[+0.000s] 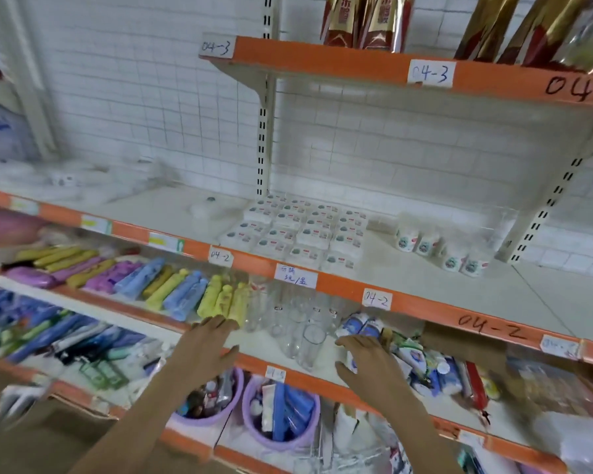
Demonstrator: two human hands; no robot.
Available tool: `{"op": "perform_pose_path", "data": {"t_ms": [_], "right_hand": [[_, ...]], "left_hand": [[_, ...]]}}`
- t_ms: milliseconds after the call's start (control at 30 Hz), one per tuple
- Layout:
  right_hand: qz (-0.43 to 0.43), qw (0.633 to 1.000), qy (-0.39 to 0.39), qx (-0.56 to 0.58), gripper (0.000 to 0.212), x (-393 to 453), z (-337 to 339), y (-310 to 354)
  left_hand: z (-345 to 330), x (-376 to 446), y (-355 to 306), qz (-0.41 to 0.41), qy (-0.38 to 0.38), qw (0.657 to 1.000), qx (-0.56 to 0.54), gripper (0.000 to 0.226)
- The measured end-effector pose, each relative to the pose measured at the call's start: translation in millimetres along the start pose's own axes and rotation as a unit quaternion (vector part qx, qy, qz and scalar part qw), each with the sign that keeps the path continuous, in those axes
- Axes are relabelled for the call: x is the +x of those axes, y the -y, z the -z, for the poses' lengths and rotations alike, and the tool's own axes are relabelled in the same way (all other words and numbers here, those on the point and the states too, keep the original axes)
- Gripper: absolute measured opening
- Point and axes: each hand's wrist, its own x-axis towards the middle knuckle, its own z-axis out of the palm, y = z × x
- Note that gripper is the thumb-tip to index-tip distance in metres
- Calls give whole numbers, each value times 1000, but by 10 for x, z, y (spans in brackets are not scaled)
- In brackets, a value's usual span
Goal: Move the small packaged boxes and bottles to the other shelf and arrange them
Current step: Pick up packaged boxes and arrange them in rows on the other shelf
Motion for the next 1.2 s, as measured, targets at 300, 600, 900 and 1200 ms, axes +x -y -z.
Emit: {"op": "perform_pose_path", "data": {"t_ms": [300,600,900,1200], "right_hand": [[149,985,69,60,40,613,-459,1427],[242,957,79,138,43,1495,-931,3159],[220,956,62,185,39,2339,-1289,4254],[166,973,56,151,39,3264,-1466,4339]], "left_hand": [[555,-1194,920,202,39,977,59,50],[940,-1887,2359,318,-72,945,39,45],[1148,-1763,3789,317,-80,945,11,43],[979,-1023,4836,246,-49,968,-31,41]]}}
